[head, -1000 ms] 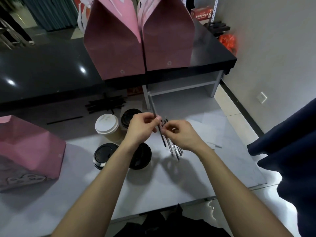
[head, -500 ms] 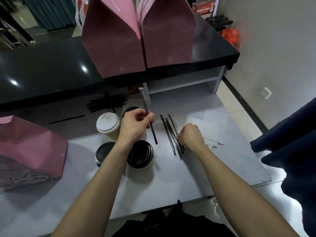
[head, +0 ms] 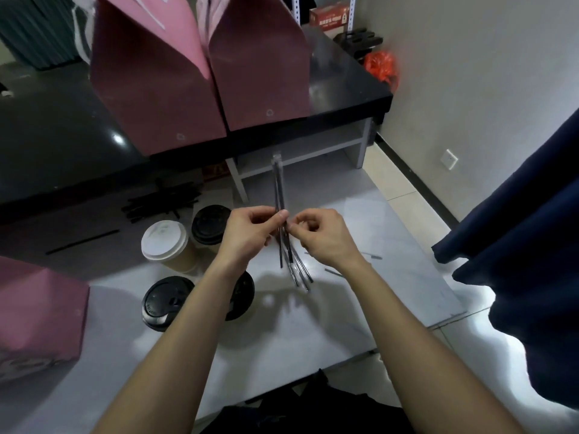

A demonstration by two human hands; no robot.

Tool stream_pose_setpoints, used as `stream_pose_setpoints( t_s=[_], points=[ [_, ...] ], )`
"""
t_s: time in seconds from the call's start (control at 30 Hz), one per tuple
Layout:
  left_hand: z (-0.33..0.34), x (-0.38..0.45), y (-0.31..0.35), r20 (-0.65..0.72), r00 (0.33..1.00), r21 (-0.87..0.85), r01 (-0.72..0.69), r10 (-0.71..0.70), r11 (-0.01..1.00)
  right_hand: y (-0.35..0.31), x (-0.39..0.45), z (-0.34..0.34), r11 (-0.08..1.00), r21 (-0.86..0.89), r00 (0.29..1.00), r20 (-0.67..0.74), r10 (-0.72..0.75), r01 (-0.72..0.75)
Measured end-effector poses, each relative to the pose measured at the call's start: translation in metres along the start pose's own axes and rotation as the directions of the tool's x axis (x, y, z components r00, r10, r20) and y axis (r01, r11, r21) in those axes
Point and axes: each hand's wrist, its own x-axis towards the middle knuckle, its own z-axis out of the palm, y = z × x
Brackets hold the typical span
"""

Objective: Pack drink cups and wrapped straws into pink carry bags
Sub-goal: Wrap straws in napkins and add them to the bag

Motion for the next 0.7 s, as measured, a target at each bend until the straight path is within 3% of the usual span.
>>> stream_pose_setpoints(
  t_s=[0.13,0.2,0.3,0.4,0.57,0.7],
  points=[
    [0.016,0.01,0.002,-0.041,0.999,0.045,0.007,-0.006,0.999,0.017,-0.003,-0.021,0.999,0.037,0.999,-0.05,-0.017,0.019],
    [0.022,0.013,0.004,-0.057,0.998,0.066,0.003,0.001,0.998,0.04,-0.003,-0.042,0.994,-0.104,0.983,-0.183,0.008,-0.027],
    [0.029,0.018,0.007,-0.024,0.999,-0.054,0.031,-0.033,0.998,0.084,-0.006,-0.08,0.909,-0.362,0.932,-0.355,0.069,-0.205],
    [0.037,0.02,0.006,0.038,0.998,-0.145,0.051,-0.046,0.988,0.114,-0.008,-0.104,0.87,-0.409,0.934,-0.328,0.14,-0.274],
    [0.048,0.028,-0.002,0.096,0.993,-0.166,0.084,-0.069,0.982,0.136,-0.005,-0.107,0.813,-0.55,0.98,-0.148,0.13,-0.191],
    [0.057,0.033,-0.004,0.112,0.992,-0.171,0.081,-0.062,0.982,0.139,-0.007,-0.104,0.832,-0.527,0.979,-0.185,0.085,-0.172]
  ],
)
